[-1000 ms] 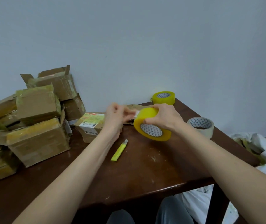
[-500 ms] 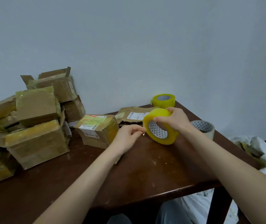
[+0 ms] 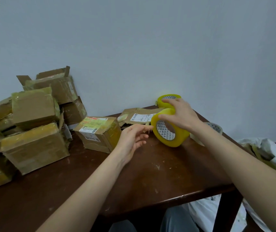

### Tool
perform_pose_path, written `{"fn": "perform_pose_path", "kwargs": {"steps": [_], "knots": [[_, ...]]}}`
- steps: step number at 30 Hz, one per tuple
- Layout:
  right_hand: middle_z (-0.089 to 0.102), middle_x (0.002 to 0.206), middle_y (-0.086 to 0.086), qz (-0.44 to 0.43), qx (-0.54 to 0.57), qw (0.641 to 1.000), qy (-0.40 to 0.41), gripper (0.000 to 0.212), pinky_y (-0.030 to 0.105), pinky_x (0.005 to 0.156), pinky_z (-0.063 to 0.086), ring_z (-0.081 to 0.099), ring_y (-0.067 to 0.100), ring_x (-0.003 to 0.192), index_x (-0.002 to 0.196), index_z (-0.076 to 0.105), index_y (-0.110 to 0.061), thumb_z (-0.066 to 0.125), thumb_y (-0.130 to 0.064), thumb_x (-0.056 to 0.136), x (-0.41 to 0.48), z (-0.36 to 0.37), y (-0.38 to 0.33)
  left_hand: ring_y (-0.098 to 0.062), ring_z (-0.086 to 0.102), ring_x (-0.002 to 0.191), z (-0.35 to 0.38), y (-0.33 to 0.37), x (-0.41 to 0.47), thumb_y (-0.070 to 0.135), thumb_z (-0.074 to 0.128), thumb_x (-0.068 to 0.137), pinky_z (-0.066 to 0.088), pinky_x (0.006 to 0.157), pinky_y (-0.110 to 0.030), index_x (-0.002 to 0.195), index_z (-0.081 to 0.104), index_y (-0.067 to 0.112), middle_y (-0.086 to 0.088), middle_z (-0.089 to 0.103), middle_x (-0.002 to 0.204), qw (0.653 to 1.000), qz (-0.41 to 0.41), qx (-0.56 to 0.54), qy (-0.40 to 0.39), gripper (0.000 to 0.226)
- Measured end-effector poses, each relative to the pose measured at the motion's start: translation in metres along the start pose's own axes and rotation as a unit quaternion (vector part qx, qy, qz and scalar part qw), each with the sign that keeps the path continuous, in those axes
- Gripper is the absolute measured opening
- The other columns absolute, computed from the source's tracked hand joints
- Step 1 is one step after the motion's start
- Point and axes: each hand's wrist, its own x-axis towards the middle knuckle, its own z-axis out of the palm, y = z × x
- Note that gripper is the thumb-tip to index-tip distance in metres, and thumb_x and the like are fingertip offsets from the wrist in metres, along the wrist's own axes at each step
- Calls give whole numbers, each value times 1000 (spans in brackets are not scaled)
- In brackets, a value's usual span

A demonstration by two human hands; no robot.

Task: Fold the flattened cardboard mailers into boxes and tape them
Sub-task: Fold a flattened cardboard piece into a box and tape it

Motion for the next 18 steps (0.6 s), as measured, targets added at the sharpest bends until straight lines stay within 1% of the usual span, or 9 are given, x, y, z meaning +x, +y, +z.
{"fn": "perform_pose_path", "kwargs": {"steps": [2, 3, 5, 7, 9, 11, 12, 15, 18], "knots": [[49, 135, 1, -72, -40, 996, 28, 46, 37, 105, 36, 38, 23, 128, 132, 56, -33, 65, -36, 87, -2, -2, -8, -11, 56, 68, 1, 4, 2, 11, 53, 92, 45, 56, -21, 80, 65, 12, 0, 74, 87, 1000, 7, -8, 0, 17], [52, 129, -2, -111, -48, 993, 14, 41, 34, 102, 36, 40, 21, 123, 129, 59, -34, 63, -32, 88, -3, -5, -15, -11, 57, 67, 2, 6, 2, 10, 51, 93, 45, 55, -20, 79, 63, 12, 3, 72, 81, 1000, 12, -5, -3, 18], [58, 116, -7, -151, -39, 986, -63, 34, 32, 95, 39, 45, 16, 114, 122, 64, -33, 64, -28, 88, -5, -7, -27, -11, 58, 64, 5, 10, 3, 8, 48, 94, 45, 52, -20, 77, 60, 12, 3, 68, 77, 1000, 20, 9, -11, 21], [63, 102, -10, -136, -1, 985, -108, 21, 32, 89, 45, 54, 12, 104, 107, 72, -30, 67, -27, 87, -6, -6, -34, -11, 58, 62, 7, 15, 3, 7, 48, 93, 45, 52, -20, 73, 60, 13, 3, 63, 75, 999, 32, 33, -15, 23], [65, 91, -10, -107, 25, 990, -93, 9, 31, 79, 49, 59, 11, 95, 92, 74, -27, 68, -24, 86, -9, -7, -36, -11, 57, 61, 7, 18, 1, 8, 50, 92, 45, 53, -20, 72, 61, 15, 4, 64, 75, 997, 43, 60, -21, 24], [63, 84, -11, -90, 5, 994, -66, 7, 26, 67, 44, 58, 9, 87, 89, 73, -25, 66, -24, 88, -13, -8, -36, -9, 58, 61, 7, 19, -2, 10, 53, 92, 45, 54, -20, 74, 66, 16, 4, 68, 81, 996, 49, 77, -21, 23], [61, 82, -12, -85, -5, 995, -53, 9, 26, 65, 41, 56, 8, 84, 90, 73, -23, 64, -26, 90, -16, -8, -35, -9, 59, 60, 7, 19, -4, 12, 56, 91, 46, 54, -19, 76, 69, 17, 3, 70, 85, 996, 52, 76, -17, 21], [60, 80, -13, -68, 12, 997, -26, 12, 28, 67, 39, 53, 9, 79, 85, 69, -25, 61, -29, 92, -25, -8, -29, -8, 61, 56, 14, 17, -14, 17, 63, 90, 47, 50, -15, 87, 74, 18, 0, 74, 94, 996, 60, 59, -9, 12], [58, 74, -16, -32, 46, 998, -6, 17, 30, 71, 43, 55, 9, 78, 73, 61, -32, 61, -30, 90, -36, -10, -20, -9, 64, 52, 27, 12, -27, 15, 63, 90, 49, 47, -15, 94, 73, 19, -1, 74, 95, 996, 72, 46, -14, 11]]}}
